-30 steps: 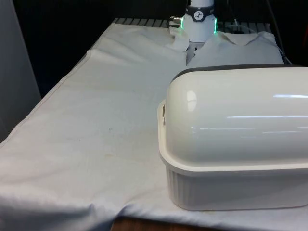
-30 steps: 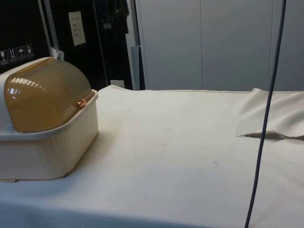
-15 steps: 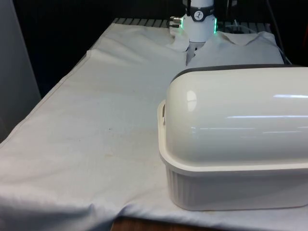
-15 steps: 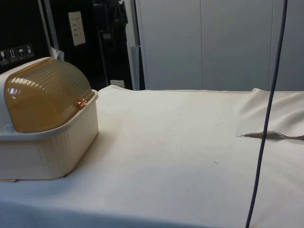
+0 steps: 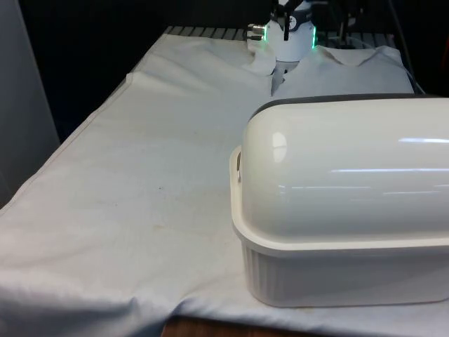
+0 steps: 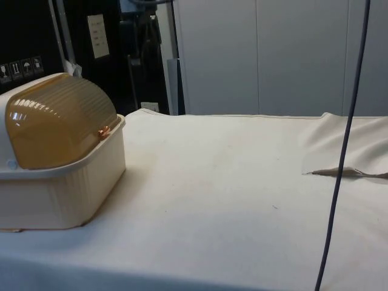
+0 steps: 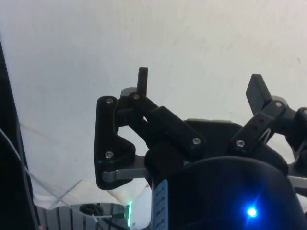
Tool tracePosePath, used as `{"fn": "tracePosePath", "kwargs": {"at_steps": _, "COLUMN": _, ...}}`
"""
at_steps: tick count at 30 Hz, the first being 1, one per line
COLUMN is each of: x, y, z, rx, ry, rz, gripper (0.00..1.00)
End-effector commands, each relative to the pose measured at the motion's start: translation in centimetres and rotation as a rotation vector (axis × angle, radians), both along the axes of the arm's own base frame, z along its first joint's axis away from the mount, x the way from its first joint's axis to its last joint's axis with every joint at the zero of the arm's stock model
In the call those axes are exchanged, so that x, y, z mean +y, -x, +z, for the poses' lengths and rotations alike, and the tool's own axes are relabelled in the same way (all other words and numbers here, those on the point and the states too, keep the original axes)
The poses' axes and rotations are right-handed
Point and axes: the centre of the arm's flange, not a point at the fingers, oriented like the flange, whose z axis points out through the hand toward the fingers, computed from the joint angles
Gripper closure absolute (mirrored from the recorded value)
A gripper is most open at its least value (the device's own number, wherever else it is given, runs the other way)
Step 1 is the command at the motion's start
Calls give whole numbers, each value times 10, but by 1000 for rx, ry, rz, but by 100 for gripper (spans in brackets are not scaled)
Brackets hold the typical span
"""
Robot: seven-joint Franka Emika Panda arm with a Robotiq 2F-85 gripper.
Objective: Open the lid, then close it.
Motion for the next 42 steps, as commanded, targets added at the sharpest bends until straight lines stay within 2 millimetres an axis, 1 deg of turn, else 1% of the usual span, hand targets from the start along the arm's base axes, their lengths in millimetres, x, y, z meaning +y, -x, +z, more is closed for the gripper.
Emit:
{"fn": "tracePosePath", "kwargs": {"at_steps": 1, "x": 4, "y": 1, "z": -3, "rx": -17, "ry": -3, "rz": 4, "gripper": 0}}
{"fn": "tracePosePath", "kwargs": {"at_steps": 3, "x": 4, "y": 2, "z": -7, "rx": -10, "ry": -2, "rz": 8, "gripper": 0}}
{"fn": "tracePosePath", "kwargs": {"at_steps": 4, "x": 8, "y": 2, "z": -10, "rx": -26, "ry": -4, "rz": 12, "gripper": 0}}
{"fn": "tracePosePath", "kwargs": {"at_steps": 9, "x": 16, "y": 1, "z": -22, "rx": -50, "ry": -3, "rz": 27, "gripper": 0}}
{"fn": "tracePosePath", "kwargs": {"at_steps": 11, "x": 15, "y": 1, "z": -23, "rx": -41, "ry": -5, "rz": 28, "gripper": 0}}
{"fn": "tracePosePath", "kwargs": {"at_steps": 16, "x": 21, "y": -2, "z": -31, "rx": -72, "ry": -4, "rz": 39, "gripper": 0}}
{"fn": "tracePosePath", "kwargs": {"at_steps": 19, "x": 23, "y": -6, "z": -40, "rx": -80, "ry": -3, "rz": 46, "gripper": 0}}
{"fn": "tracePosePath", "kwargs": {"at_steps": 20, "x": 22, "y": -4, "z": -38, "rx": -73, "ry": -7, "rz": 44, "gripper": 0}}
{"fn": "tracePosePath", "kwargs": {"at_steps": 24, "x": 24, "y": -11, "z": -50, "rx": -92, "ry": -5, "rz": 49, "gripper": 0}}
{"fn": "tracePosePath", "kwargs": {"at_steps": 29, "x": 24, "y": -13, "z": -56, "rx": -97, "ry": -5, "rz": 49, "gripper": 0}}
{"fn": "tracePosePath", "kwargs": {"at_steps": 36, "x": 28, "y": -19, "z": -70, "rx": -126, "ry": -7, "rz": 55, "gripper": 0}}
{"fn": "tracePosePath", "kwargs": {"at_steps": 38, "x": 27, "y": -19, "z": -70, "rx": -120, "ry": -5, "rz": 54, "gripper": 0}}
{"fn": "tracePosePath", "kwargs": {"at_steps": 42, "x": 29, "y": -21, "z": -78, "rx": -147, "ry": -8, "rz": 62, "gripper": 0}}
